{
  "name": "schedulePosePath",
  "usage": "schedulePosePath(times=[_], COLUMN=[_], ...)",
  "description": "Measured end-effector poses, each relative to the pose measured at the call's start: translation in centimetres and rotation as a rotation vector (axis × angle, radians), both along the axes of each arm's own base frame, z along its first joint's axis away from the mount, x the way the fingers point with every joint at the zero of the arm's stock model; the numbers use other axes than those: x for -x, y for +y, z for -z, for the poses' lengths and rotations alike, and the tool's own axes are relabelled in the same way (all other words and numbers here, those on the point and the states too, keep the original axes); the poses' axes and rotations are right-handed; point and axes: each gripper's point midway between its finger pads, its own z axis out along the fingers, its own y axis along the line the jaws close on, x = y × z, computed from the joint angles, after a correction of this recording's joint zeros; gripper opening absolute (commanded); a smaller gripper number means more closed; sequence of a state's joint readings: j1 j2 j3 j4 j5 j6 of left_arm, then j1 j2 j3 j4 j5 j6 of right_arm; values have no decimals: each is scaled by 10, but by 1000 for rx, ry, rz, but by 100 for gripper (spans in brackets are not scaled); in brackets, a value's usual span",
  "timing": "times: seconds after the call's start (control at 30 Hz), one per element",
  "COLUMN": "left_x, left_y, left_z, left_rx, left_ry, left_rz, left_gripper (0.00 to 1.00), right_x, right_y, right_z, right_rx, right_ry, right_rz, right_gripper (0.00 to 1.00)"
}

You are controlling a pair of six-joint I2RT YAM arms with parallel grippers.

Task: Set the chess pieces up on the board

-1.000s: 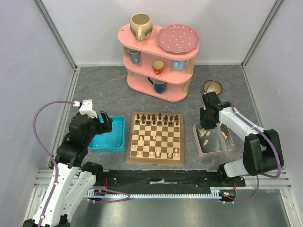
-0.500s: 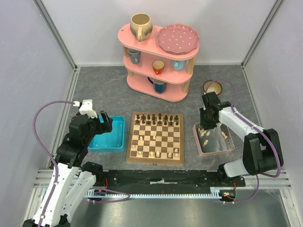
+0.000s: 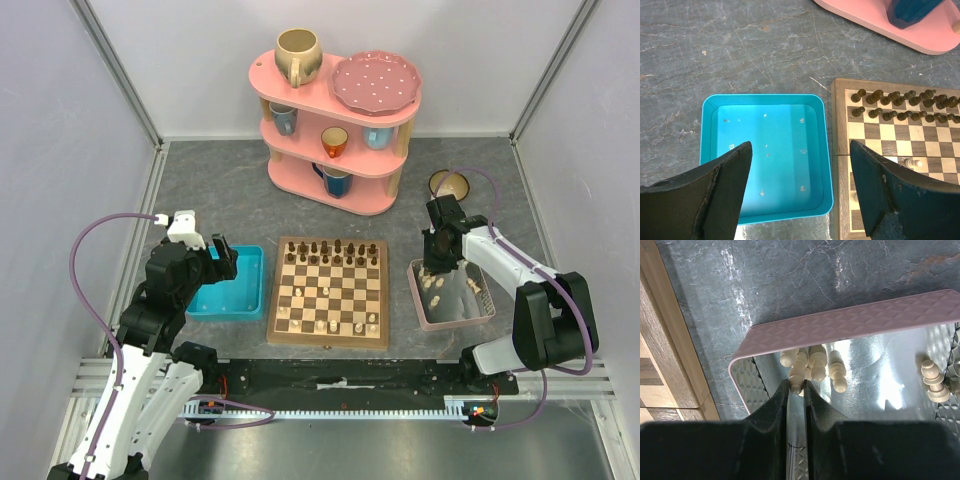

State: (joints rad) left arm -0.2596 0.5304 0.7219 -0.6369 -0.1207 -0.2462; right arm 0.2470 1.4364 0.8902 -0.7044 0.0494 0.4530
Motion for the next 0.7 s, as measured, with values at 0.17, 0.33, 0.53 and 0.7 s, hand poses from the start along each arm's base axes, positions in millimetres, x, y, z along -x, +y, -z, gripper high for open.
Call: schedulePosePath(times=[0.17, 0.33, 0.53, 0.7], left_x=[0, 0, 0, 0], left_y=[0, 0, 0, 0], left_z=[0, 0, 0, -1], left_rx=[0, 0, 0, 1], left_ry=[0, -1, -1, -3], left_rz=[0, 0, 0, 0], left_gripper=[85, 85, 85, 85], right_x=[2, 3, -14, -17], right_y=[-1, -5, -3, -3], right_z=[-1, -18, -63, -83], right_rx=[5, 18, 4, -3], right_ry=[4, -12, -130, -160], right_rz=[1, 6, 14, 14], right_gripper=[14, 13, 13, 10])
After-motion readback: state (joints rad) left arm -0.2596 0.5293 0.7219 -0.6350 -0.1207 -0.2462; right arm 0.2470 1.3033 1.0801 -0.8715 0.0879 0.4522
